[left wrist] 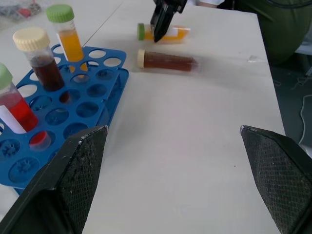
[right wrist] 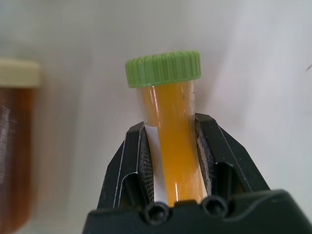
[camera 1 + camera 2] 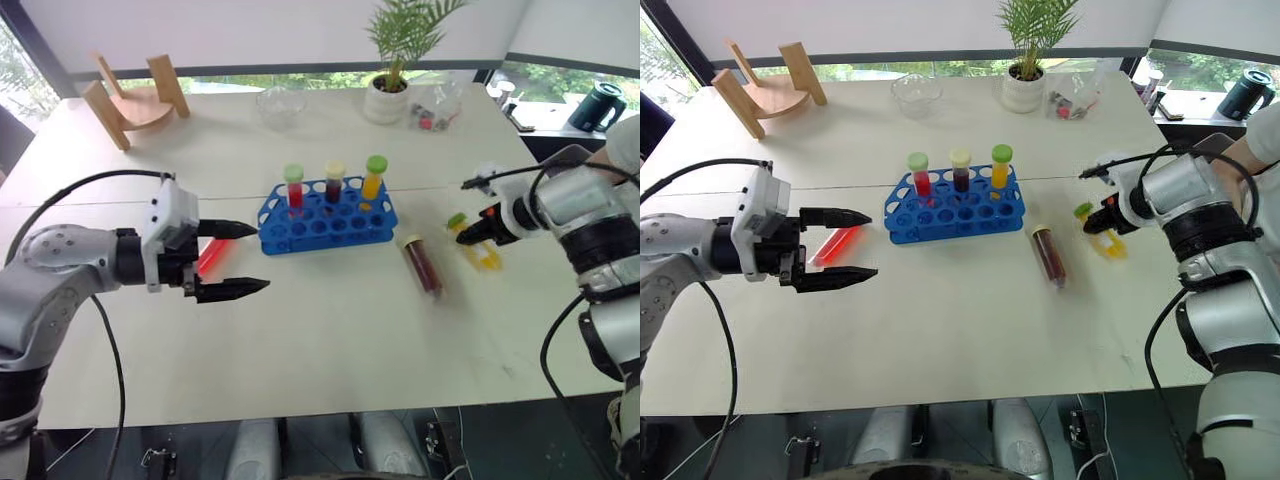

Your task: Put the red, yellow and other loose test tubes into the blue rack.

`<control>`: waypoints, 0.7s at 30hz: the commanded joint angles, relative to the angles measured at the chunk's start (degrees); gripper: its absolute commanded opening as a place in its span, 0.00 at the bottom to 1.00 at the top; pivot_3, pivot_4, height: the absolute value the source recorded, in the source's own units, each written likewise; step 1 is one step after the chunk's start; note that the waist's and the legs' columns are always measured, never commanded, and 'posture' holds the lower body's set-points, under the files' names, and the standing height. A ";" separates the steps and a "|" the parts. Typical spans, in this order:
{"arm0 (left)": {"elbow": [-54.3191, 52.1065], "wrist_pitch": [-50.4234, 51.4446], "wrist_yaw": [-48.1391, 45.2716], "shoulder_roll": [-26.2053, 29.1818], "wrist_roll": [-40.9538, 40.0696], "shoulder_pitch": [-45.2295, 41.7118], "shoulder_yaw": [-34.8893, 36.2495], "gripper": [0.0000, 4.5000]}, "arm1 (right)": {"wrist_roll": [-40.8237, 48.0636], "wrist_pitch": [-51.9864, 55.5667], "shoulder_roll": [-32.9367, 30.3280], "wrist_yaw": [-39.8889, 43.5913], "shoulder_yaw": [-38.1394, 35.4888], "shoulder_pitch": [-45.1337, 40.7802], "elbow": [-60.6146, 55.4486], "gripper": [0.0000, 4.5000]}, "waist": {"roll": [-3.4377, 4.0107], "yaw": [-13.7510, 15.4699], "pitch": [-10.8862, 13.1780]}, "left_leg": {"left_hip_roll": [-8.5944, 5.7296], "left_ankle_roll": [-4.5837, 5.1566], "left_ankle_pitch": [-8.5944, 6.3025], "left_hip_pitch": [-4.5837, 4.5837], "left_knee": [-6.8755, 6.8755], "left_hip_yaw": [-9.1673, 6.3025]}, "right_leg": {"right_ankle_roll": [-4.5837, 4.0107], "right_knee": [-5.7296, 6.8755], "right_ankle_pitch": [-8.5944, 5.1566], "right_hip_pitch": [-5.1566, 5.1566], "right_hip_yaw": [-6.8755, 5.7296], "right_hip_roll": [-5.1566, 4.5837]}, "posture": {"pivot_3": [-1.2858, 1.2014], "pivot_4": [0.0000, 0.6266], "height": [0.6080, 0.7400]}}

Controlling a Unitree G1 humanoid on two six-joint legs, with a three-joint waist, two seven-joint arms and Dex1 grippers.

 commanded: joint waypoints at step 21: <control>-2.05 1.24 3.88 -0.37 -1.44 -3.51 1.62 1.00 | 12.30 -46.37 40.38 -24.03 -34.58 29.10 -26.39 0.18 | -0.08 -0.28 0.01 | 0.00 -0.23 0.13 0.13 0.02 -0.11 | 0.14 0.10 0.10 0.20 -0.01 0.06 | 0.52 0.24 1.00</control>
